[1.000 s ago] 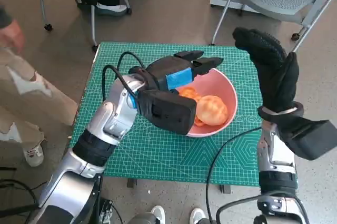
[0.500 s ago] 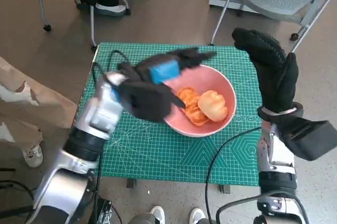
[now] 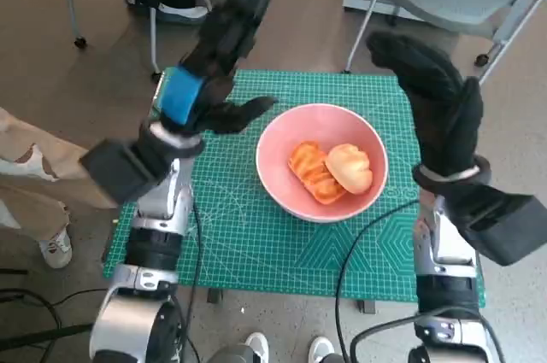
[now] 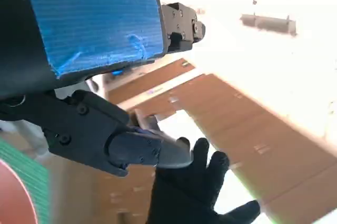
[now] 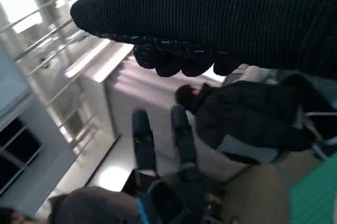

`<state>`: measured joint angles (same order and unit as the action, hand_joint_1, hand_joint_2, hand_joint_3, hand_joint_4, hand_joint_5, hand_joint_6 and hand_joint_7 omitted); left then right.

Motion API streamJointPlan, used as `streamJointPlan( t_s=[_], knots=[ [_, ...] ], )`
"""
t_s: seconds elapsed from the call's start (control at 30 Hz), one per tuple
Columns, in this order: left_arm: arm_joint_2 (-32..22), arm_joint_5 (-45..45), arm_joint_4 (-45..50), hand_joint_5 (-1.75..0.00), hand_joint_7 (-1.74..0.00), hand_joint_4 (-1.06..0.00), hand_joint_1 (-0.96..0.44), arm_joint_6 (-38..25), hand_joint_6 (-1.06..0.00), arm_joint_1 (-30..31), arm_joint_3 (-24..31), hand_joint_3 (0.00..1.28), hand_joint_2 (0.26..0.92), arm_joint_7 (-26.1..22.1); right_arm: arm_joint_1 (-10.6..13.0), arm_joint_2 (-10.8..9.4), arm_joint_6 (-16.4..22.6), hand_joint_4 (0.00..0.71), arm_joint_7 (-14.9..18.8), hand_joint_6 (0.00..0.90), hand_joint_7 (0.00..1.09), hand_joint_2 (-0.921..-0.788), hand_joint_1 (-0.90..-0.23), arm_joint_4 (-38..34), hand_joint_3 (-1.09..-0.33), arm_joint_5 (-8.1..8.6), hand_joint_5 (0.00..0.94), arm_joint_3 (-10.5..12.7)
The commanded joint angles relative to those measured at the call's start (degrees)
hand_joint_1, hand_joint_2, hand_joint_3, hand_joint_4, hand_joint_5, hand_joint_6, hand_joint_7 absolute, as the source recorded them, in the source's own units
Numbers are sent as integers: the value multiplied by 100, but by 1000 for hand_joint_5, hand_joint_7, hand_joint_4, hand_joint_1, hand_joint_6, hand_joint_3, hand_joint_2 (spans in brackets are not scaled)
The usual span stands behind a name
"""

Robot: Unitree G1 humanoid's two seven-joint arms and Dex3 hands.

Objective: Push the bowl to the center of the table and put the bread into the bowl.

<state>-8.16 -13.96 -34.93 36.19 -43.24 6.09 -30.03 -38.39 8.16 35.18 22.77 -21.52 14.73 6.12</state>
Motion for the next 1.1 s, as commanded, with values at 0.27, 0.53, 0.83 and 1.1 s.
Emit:
streamJointPlan(
  t_s=[0.27, 0.53, 0.83, 1.1],
  knots=[
    [139, -343, -42, 1, -6, 1, -806, 395, -66, 205, 264, 451, 921, -43, -256, 27, 307, 172, 205, 28, 478, -921, -704, -627, -814, -68, 0, -26],
    [202, -422, 38, 1, -17, 1, -771, 381, -89, 334, 274, 473, 921, -54, -239, 17, 256, 173, 195, 28, 478, -921, -701, -595, -814, -89, 0, -69],
    [270, -570, 323, 1, -18, 1, -767, 245, -93, 526, 252, 488, 921, -104, -207, 40, 193, 172, 194, 29, 477, -921, -700, -548, -815, -76, 0, -76],
    [327, -698, 481, 1, -17, 1, -770, 166, -92, 623, 235, 490, 921, -181, -160, 47, 150, 172, 166, 29, 475, -921, -708, -469, -816, -104, 0, -85]
  ],
)
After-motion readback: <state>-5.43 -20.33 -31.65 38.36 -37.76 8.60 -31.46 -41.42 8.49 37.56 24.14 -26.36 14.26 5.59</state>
